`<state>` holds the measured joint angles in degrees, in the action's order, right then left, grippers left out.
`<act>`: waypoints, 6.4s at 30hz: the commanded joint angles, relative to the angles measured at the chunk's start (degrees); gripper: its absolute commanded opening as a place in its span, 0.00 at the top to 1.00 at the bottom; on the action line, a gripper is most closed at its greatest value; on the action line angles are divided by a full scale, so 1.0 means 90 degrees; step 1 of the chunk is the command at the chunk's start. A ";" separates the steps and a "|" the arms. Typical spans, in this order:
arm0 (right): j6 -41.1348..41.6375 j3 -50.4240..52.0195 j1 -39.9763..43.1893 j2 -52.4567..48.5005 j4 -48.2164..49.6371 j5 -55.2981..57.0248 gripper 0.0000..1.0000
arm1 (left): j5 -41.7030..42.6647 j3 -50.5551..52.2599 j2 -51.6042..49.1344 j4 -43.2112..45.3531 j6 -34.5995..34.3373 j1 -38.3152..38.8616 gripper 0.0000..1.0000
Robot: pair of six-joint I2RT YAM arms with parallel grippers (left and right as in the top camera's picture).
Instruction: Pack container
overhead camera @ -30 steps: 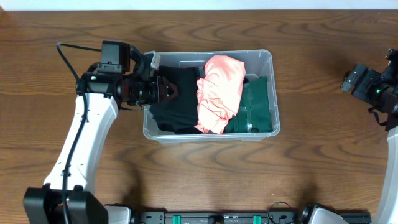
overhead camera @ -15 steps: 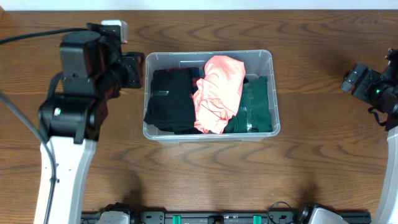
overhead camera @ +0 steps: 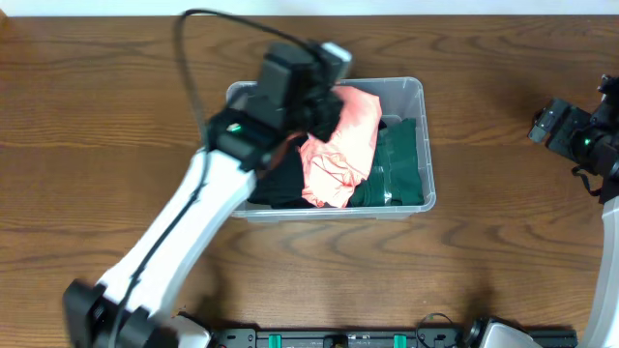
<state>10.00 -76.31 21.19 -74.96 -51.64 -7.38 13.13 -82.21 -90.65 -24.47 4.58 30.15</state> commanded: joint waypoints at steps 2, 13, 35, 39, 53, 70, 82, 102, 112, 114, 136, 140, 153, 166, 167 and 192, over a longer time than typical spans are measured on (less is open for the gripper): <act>-0.0097 0.0029 0.0053 -0.0007 -0.0027 -0.0070 0.01 | -0.0056 0.0015 -0.0906 0.0374 0.0051 0.0017 0.94; -0.0095 0.0029 0.0053 -0.0007 -0.0007 -0.0068 0.01 | 0.0466 0.0015 -0.2679 -0.0010 -0.0350 0.0172 0.94; -0.0097 0.0029 -0.0061 -0.0007 0.0015 -0.0068 0.01 | -0.0177 0.0284 -0.0100 -0.1928 -0.0826 0.0435 0.81; -0.0097 0.0029 -0.0070 -0.0007 0.0010 -0.0068 0.01 | -0.0177 0.0631 -0.0719 -0.1802 -0.1069 0.0646 0.81; -0.0175 0.0029 -0.0070 -0.0007 0.0010 -0.0068 0.01 | -0.1209 0.0061 -0.0182 -0.2256 -0.0743 0.0532 0.75; -0.1384 0.0029 -0.1756 -0.0299 0.0459 0.0073 0.01 | -0.1574 0.0085 0.1817 -0.2968 -0.1093 -0.3160 0.02; -0.1178 0.0058 -0.2057 0.0202 0.0100 0.0211 0.01 | -0.1506 0.0194 0.2188 -0.3463 -0.1066 -0.3718 0.02; -0.1071 0.4136 -0.2319 0.7380 -0.0437 0.0437 0.01 | -0.0816 0.3492 0.8276 -0.3500 -0.0733 -0.3718 0.02; -0.1071 0.4182 -0.2317 0.7560 -0.1280 0.0457 0.01 | -0.0816 0.3492 0.8359 -0.4775 -0.0733 -0.3718 0.02; -0.1071 0.4182 -0.2317 0.7560 -0.1280 0.0459 0.01 | -0.0816 0.3492 0.8359 -0.4775 -0.0733 -0.3718 0.02; -0.1214 0.6732 -0.2317 0.8293 0.2635 0.0435 0.01 | -0.0816 0.3492 0.8359 -0.4775 -0.0733 -0.3718 0.02; -0.1217 0.7769 -0.2317 0.8293 0.4597 0.0442 0.01 | -0.0816 0.3492 0.8359 -0.4775 -0.0733 -0.3718 0.02; -0.1166 0.8442 -0.2322 0.8289 0.5287 0.0585 0.01 | -0.0816 0.3492 0.8359 -0.4775 -0.0733 -0.3718 0.02; -0.1166 0.8442 -0.2322 0.8286 0.5287 0.0585 0.01 | -0.0816 0.3492 0.8359 -0.4775 -0.0733 -0.3699 0.02; -0.1166 0.8442 -0.2322 0.8286 0.5287 0.0585 0.01 | -0.0816 0.3480 0.8366 -0.4775 -0.0733 -0.3631 0.02; -0.1168 0.8442 -0.2322 0.8286 0.5287 0.0585 0.01 | -0.0843 0.6819 0.9357 -0.0590 -0.0731 -0.3058 0.02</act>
<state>-0.67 -0.51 0.78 -0.69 -3.97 -2.66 5.61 -24.84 -8.84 -34.06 -2.76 1.87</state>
